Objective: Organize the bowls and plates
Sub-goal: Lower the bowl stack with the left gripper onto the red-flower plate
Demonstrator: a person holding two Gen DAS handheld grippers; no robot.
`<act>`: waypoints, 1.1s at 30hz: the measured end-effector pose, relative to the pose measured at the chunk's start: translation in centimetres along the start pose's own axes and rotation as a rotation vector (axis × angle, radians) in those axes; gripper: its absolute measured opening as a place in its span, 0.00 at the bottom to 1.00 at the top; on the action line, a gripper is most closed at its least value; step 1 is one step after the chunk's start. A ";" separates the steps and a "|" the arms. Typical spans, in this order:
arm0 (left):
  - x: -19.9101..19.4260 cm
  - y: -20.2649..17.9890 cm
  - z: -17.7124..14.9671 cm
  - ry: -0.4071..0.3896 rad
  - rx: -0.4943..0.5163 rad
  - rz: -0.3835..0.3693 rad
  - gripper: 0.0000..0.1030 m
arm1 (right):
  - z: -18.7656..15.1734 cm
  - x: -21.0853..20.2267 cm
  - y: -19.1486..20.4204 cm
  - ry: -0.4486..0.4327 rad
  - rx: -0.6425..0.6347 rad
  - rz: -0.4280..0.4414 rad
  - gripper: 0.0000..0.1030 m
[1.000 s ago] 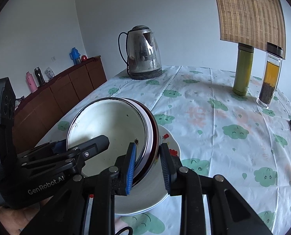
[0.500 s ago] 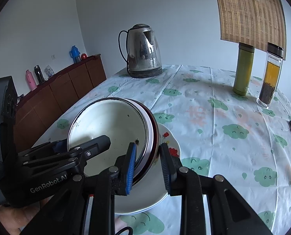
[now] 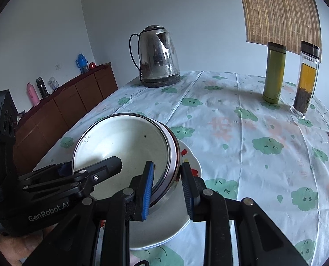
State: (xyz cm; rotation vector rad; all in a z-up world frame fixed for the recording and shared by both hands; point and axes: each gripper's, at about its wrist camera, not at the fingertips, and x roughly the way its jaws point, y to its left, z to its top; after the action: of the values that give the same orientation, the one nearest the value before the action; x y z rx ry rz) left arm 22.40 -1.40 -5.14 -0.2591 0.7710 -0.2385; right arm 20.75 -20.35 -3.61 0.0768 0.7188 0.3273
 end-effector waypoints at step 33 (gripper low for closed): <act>-1.5 -0.4 0.1 -0.101 0.073 0.084 0.69 | -0.4 -1.5 0.5 -0.094 -0.104 -0.022 0.47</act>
State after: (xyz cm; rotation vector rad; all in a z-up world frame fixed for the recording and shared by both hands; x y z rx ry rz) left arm 21.39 -1.32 -3.92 -0.1678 0.6706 -0.1729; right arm 19.31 -20.38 -2.81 -0.0142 0.6084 0.3372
